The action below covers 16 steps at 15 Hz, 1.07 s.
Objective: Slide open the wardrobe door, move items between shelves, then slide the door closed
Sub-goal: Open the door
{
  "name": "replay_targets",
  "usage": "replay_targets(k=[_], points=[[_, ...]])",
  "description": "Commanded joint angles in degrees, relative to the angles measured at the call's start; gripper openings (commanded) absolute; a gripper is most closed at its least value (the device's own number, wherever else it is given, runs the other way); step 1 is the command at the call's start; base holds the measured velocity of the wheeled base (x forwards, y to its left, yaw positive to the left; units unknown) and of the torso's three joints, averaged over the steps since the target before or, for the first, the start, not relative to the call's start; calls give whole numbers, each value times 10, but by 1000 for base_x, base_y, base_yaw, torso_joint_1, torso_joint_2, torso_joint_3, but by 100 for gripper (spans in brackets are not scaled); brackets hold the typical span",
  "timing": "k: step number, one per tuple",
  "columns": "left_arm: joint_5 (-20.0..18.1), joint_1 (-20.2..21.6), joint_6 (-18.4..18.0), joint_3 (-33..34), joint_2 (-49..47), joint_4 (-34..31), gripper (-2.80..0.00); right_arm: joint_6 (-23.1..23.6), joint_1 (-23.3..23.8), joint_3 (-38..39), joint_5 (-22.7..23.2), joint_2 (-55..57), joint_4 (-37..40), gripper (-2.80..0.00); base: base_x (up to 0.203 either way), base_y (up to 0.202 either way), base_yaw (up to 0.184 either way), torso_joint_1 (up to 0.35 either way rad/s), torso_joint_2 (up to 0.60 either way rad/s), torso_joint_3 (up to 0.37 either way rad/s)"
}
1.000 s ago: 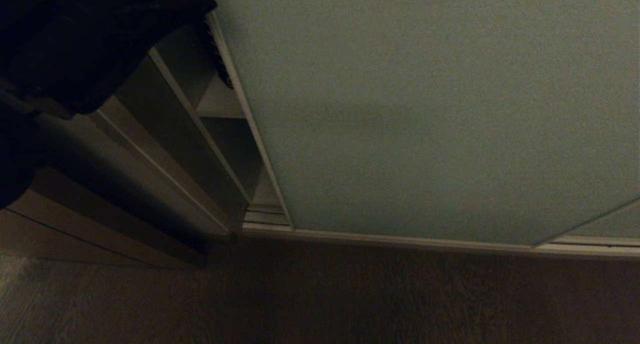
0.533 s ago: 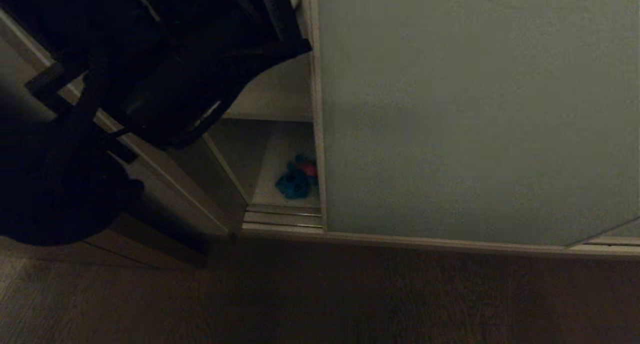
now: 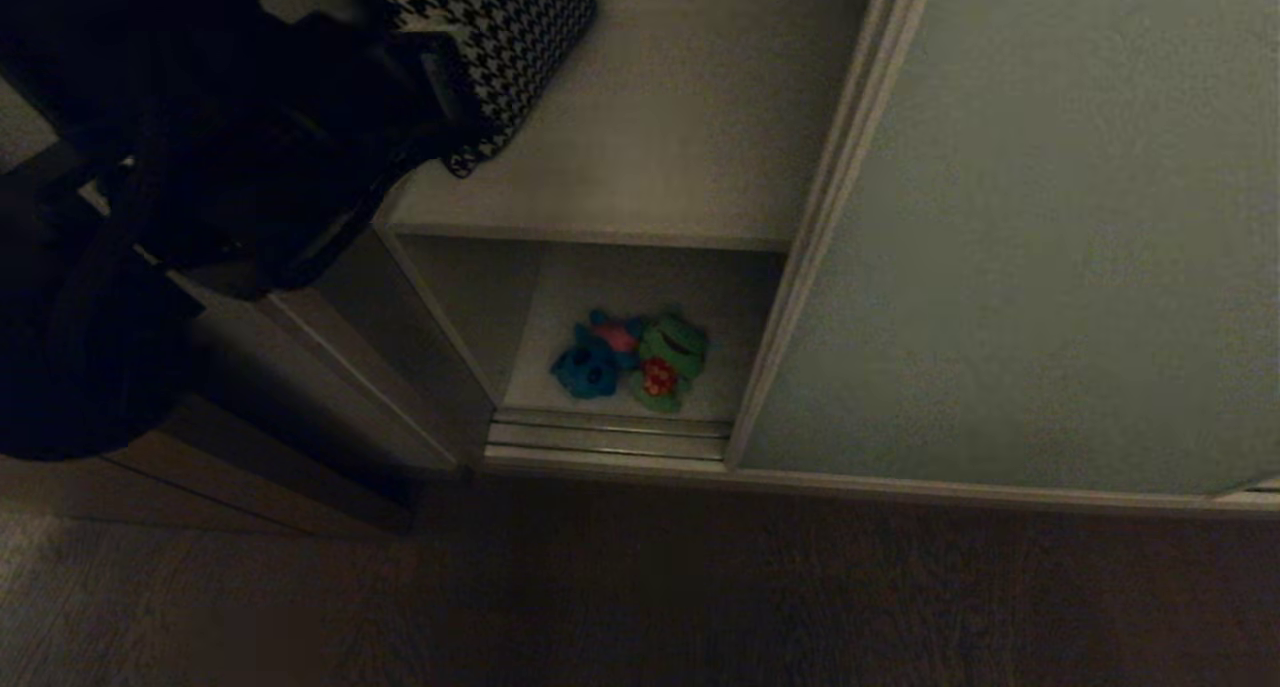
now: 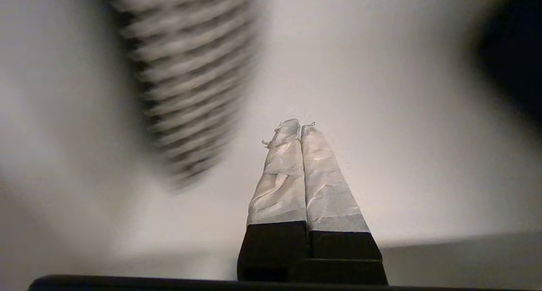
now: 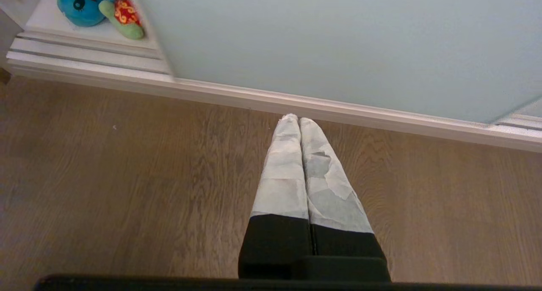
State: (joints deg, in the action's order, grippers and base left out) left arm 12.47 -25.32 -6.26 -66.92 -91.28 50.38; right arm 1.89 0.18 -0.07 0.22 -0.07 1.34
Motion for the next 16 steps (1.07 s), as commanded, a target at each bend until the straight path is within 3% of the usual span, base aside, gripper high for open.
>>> replay_targets(k=[1,4,9,12,15,16], points=[[7,67,-14,102,71,0,-280,0,0,0,0,0,0,-280,0,0,0,0,0,0],[33,121,-19,260,207,-1,-280,0,0,0,0,0,0,-280,0,0,0,0,0,0],[73,142,-15,491,446,-24,-280,0,0,0,0,0,0,-280,0,0,0,0,0,0],[110,144,2,572,578,-81,-280,0,0,0,0,0,0,-280,0,0,0,0,0,0],[127,145,14,608,727,-194,-280,0,0,1,0,0,0,-280,0,0,0,0,0,0],[148,146,31,626,754,-209,-280,0,0,0,0,0,0,-280,0,0,0,0,0,0]])
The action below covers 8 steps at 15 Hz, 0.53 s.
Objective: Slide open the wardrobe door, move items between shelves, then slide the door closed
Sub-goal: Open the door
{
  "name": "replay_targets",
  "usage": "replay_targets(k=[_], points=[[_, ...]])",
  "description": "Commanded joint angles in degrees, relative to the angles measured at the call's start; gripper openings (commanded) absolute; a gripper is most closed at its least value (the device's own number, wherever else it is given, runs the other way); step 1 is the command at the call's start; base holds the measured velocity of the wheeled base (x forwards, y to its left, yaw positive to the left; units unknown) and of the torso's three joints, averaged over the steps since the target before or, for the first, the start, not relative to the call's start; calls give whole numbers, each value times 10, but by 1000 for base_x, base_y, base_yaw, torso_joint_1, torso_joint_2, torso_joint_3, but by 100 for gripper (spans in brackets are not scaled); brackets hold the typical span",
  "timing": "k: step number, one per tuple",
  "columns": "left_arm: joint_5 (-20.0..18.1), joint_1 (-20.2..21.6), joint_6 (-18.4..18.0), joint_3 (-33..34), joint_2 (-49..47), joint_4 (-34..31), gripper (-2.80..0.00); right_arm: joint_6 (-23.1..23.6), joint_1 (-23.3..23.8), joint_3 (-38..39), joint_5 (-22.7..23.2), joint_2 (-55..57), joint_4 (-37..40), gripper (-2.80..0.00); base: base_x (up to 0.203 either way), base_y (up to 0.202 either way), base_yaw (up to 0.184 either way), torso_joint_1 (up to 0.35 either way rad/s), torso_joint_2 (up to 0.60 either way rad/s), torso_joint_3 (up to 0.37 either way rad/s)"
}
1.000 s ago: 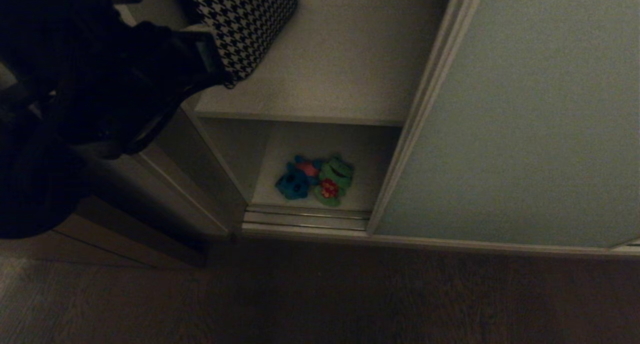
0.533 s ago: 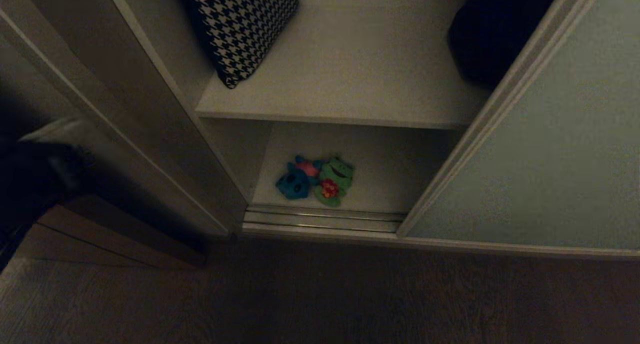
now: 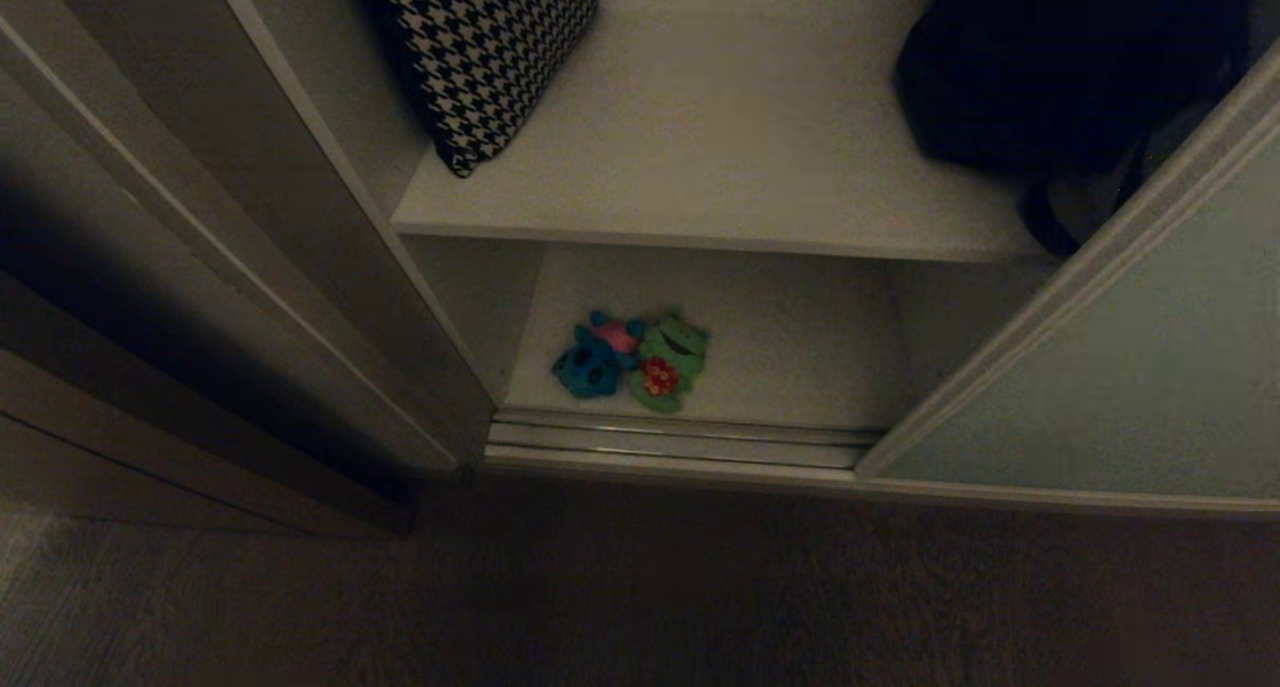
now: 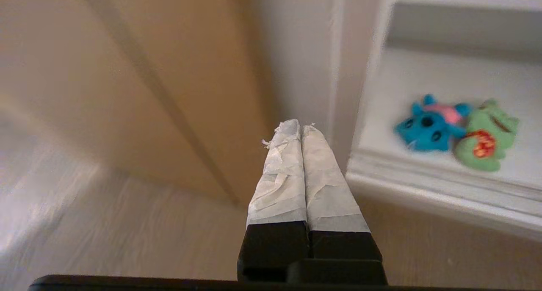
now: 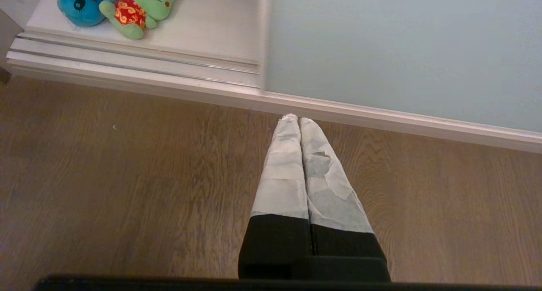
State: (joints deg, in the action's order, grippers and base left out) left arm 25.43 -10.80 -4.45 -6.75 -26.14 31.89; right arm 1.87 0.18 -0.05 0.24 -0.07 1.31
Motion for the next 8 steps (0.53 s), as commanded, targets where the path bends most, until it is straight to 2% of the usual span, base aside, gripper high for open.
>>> replay_targets(k=[1,3,5,7,8], points=[[44,1,26,49,108,-33,-280,1,0,0,0,0,0,-280,0,0,0,0,0,0],[91,3,36,64,102,-52,-280,0,0,0,0,0,0,-280,0,0,0,0,0,0],[140,35,29,43,101,-60,-280,1,0,0,0,0,0,-280,0,0,0,0,0,0],[113,37,31,62,100,-55,-280,1,0,0,0,0,0,-280,0,0,0,0,0,0],[91,38,55,68,100,-66,-280,0,0,0,0,0,0,-280,0,0,0,0,0,0]])
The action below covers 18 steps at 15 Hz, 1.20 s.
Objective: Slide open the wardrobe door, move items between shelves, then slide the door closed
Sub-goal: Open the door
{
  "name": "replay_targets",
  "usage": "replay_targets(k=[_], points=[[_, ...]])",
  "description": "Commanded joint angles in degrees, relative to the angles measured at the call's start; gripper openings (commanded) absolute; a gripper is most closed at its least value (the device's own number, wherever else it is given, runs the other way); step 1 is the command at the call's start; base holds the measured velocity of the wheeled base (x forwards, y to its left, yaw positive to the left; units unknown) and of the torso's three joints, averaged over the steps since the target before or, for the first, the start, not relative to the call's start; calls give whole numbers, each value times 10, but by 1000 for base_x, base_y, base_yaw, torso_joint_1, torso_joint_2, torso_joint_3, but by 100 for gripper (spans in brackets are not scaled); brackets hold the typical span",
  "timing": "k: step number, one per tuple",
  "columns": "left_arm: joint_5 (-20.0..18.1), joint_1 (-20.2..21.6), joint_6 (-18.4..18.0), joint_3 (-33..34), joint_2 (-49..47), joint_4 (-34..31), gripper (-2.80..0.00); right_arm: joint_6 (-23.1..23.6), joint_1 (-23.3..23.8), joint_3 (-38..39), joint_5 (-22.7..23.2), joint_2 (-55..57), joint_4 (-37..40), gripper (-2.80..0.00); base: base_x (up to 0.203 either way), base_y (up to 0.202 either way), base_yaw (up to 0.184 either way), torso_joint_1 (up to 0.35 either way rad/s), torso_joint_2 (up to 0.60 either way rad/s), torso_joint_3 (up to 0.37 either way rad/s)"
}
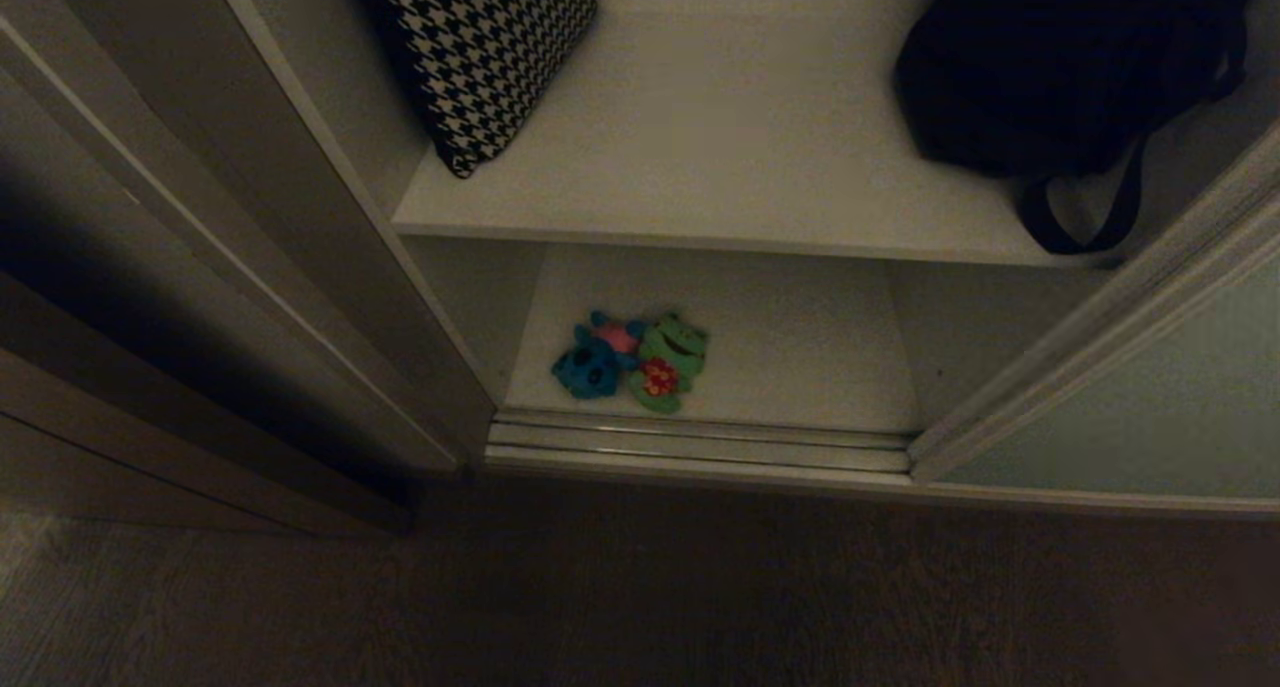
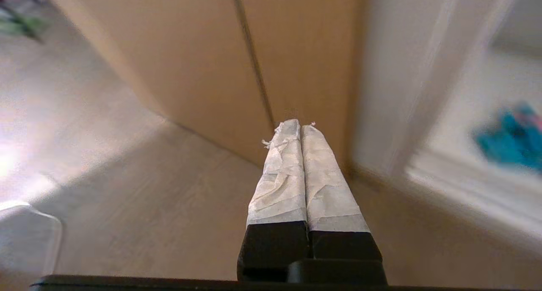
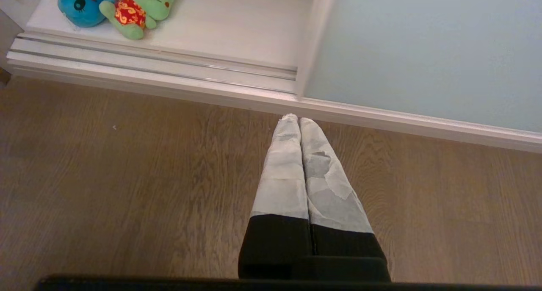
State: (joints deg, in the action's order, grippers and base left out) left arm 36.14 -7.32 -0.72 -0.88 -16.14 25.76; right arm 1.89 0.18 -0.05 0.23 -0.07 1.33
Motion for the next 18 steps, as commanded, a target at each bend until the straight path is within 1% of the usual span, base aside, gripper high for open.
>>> replay_targets(k=[1,2,3,4,5,6,7,8,10,12,13,14,16,17,18], points=[[-37,3,52,9,0,-29,-280,0,0,0,0,0,0,-280,0,0,0,0,0,0],[-54,3,67,9,1,-65,-280,0,0,0,0,0,0,-280,0,0,0,0,0,0],[-44,3,77,9,0,-78,-280,0,0,0,0,0,0,-280,0,0,0,0,0,0],[6,3,77,6,0,-81,-280,0,0,0,0,0,0,-280,0,0,0,0,0,0],[37,3,72,-6,0,-82,-280,0,0,0,0,0,0,-280,0,0,0,0,0,0],[54,3,68,-22,0,-81,-280,0,0,0,0,0,0,-280,0,0,0,0,0,0],[93,3,66,-38,0,-82,-280,0,0,0,0,0,0,-280,0,0,0,0,0,0],[114,11,61,-53,1,-83,-280,0,0,0,0,0,0,-280,0,0,0,0,0,0],[109,45,50,-69,9,-90,-280,0,0,0,0,0,0,-280,0,0,0,0,0,0],[102,55,34,-59,39,-92,-280,0,0,0,0,0,0,-280,0,0,0,0,0,0],[82,58,20,-40,70,-93,-280,0,0,0,0,0,0,-280,0,0,0,0,0,0],[25,60,4,-21,110,-94,-280,0,0,0,0,0,0,-280,0,0,0,0,0,0],[-162,63,-31,-2,152,-115,-280,0,0,0,0,0,0,-280,0,0,0,0,0,0],[-241,63,-41,3,157,-141,-280,0,0,0,0,0,0,-280,0,0,0,0,0,0],[-313,64,-41,5,159,-174,-280,0,0,0,0,0,0,-280,0,0,0,0,0,0]])
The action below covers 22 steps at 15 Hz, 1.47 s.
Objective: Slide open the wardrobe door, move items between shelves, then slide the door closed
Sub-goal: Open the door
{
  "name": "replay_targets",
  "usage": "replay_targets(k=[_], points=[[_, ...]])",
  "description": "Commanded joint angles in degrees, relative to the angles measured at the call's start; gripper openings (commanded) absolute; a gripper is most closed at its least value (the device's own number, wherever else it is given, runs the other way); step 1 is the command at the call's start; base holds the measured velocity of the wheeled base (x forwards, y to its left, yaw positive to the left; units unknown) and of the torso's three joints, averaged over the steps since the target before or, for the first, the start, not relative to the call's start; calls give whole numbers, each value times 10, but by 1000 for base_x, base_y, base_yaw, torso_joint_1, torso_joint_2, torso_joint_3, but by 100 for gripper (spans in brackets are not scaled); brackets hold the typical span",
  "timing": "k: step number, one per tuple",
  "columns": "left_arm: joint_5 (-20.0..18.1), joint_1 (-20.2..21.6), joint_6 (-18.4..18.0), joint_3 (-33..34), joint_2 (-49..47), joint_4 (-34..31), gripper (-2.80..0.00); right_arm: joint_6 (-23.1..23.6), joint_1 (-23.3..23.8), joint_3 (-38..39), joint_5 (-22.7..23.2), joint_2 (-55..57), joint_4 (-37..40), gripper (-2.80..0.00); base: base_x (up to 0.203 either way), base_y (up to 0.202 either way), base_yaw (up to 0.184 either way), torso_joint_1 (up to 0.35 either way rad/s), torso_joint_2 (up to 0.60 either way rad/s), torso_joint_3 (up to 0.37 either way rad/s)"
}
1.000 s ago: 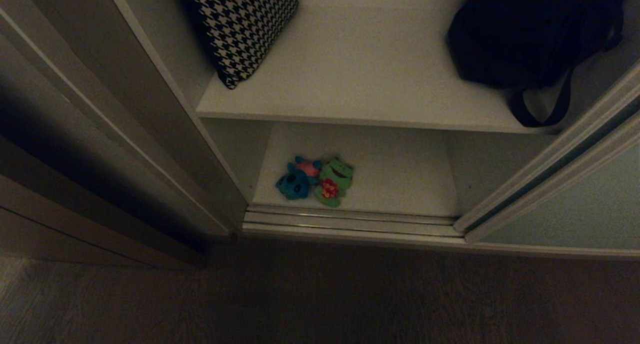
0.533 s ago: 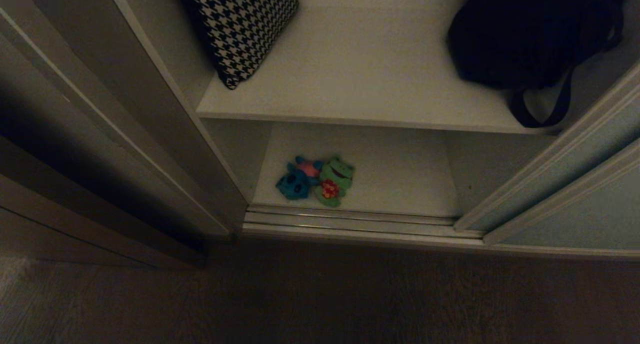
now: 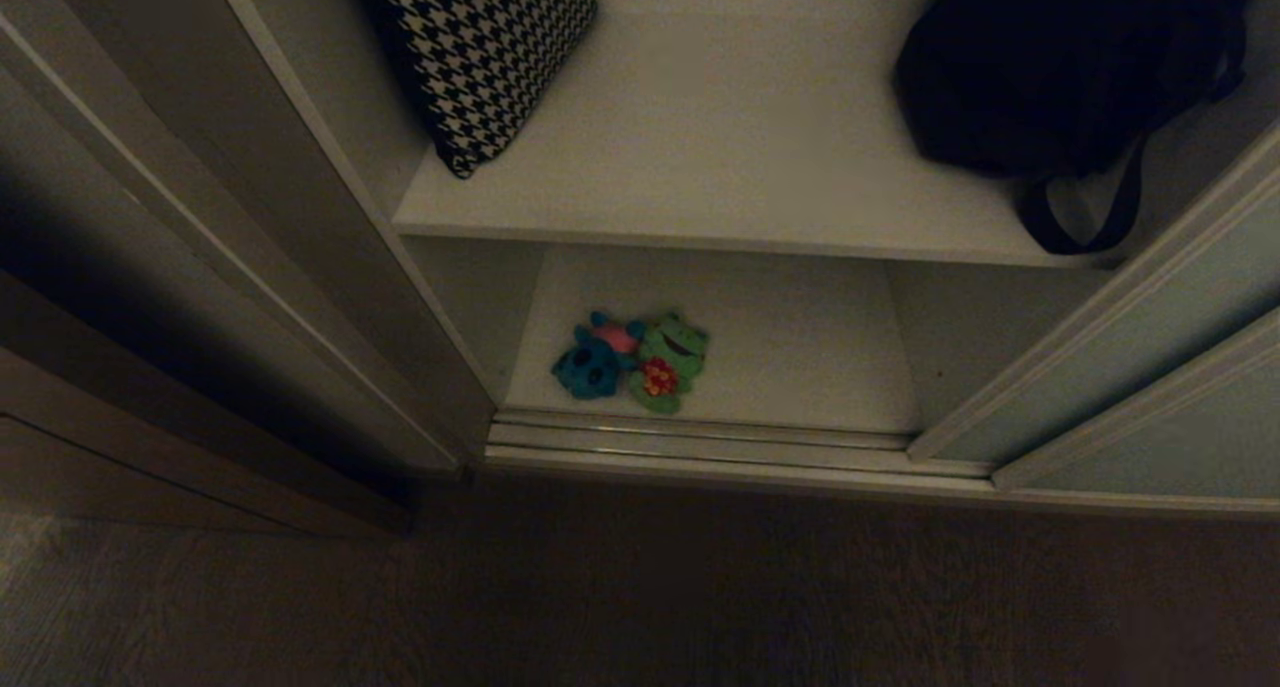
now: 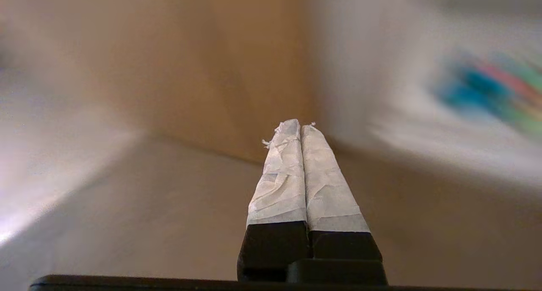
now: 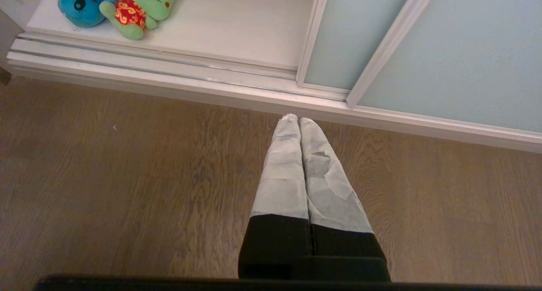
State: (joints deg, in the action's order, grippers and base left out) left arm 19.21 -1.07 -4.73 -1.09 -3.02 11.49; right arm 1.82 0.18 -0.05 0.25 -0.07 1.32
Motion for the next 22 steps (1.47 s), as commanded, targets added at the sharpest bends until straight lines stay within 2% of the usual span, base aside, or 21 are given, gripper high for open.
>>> replay_targets(k=[1,2,3,6,11,22], points=[[-208,2,2,9,30,-87,-280,1,0,0,0,0,0,-280,0,0,0,0,0,0],[-228,2,6,6,30,-121,-280,0,0,0,0,0,0,-280,0,0,0,0,0,0],[-218,2,8,2,30,-139,-280,0,0,0,0,0,0,-280,0,0,0,0,0,0],[-216,2,9,6,31,-129,-280,1,0,0,0,0,0,-280,0,0,0,0,0,0],[-203,2,37,11,31,-110,-280,1,0,0,0,0,0,-280,0,0,0,0,0,0],[-202,2,39,10,30,-112,-280,0,0,0,0,0,0,-280,0,0,0,0,0,0]])
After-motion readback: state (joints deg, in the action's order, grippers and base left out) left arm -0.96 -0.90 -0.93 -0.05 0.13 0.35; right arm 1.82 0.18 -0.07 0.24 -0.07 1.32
